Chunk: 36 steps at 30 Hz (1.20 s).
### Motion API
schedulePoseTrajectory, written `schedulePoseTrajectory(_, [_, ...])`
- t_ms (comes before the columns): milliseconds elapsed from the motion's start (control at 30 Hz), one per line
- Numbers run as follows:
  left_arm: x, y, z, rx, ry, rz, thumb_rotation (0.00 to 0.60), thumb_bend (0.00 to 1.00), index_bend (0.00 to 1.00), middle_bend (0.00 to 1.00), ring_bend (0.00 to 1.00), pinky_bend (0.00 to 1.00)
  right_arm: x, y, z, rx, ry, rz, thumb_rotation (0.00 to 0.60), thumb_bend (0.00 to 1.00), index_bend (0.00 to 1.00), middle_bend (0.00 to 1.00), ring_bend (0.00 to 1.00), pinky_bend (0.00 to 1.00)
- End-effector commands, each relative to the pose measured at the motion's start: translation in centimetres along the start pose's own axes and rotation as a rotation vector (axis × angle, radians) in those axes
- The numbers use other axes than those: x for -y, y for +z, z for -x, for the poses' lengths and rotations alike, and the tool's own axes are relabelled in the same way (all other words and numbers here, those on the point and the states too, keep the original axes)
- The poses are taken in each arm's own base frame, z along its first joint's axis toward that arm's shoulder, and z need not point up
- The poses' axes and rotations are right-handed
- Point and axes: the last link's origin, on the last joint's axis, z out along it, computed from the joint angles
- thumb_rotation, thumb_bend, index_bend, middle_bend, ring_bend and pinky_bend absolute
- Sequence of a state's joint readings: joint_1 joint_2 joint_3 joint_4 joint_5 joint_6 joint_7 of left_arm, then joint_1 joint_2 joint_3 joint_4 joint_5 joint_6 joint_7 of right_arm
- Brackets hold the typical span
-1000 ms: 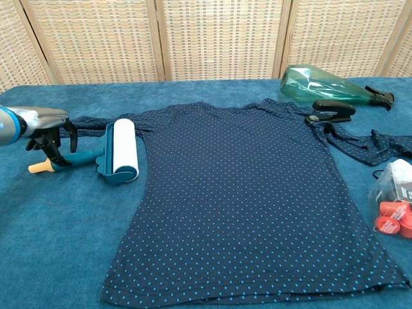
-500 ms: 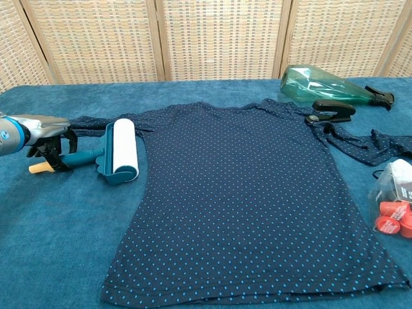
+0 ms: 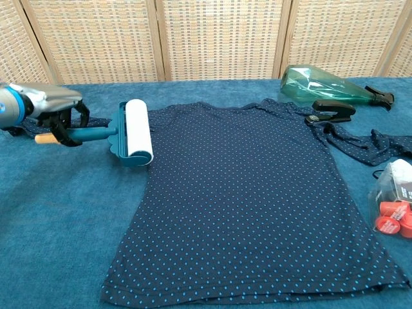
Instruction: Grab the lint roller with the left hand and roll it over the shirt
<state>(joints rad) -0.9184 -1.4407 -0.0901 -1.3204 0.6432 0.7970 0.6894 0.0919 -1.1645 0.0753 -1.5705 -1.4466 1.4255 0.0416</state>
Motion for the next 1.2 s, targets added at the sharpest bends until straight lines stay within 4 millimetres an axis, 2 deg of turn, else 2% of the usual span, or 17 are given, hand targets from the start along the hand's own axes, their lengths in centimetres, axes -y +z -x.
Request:
schedulePoseTrajectory(33, [-0.8,-0.3,-1.8,0.030,0.022,0.062,0.600,0.51,0.85,0.92,0.76,0.67,-0.1,0.0,-0.1,-0.001,0.001,0.004,0.600,0.05,0.00,0.00,0.00,0.00])
schedulePoseTrajectory(133, [-1.4,-0.3,-3.2,0.047,0.021,0.106,0.600,0.50,0.85,0.92,0.76,0.67,-0.3,0.1,-0.1,-0.003,0.002,0.011,0.600,0.05,0.00,0.00,0.00,0.00])
schedulePoseTrajectory(233, [-2.0,-0.2,-3.8,0.079,0.027,0.144,0.600,0.49,0.85,0.92,0.76,0.67,-0.5,0.2,-0.2,-0.005,0.004,0.020,0.600,0.05,0.00,0.00,0.00,0.00])
schedulePoseTrajectory(667, [-4.1,0.8,-4.1,0.136,0.176,0.194,0.600,0.48,0.85,0.92,0.76,0.67,-1.2,0.5,-0.2,-0.007,-0.001,0.049,0.600,0.05,0.00,0.00,0.00,0.00])
schedulePoseTrajectory(967, [-5.7,0.8,-5.7,0.173,0.298,0.131,0.600,0.48,0.85,0.92,0.76,0.67,-1.7,0.8,-0.1,0.001,0.009,0.063,0.600,0.05,0.00,0.00,0.00,0.00])
schedulePoseTrajectory(1200, [-7.8,0.6,-5.9,0.205,0.339,0.100,0.600,0.49,0.85,0.92,0.76,0.67,-1.9,0.8,-0.4,-0.003,0.028,0.063,0.600,0.05,0.00,0.00,0.00,0.00])
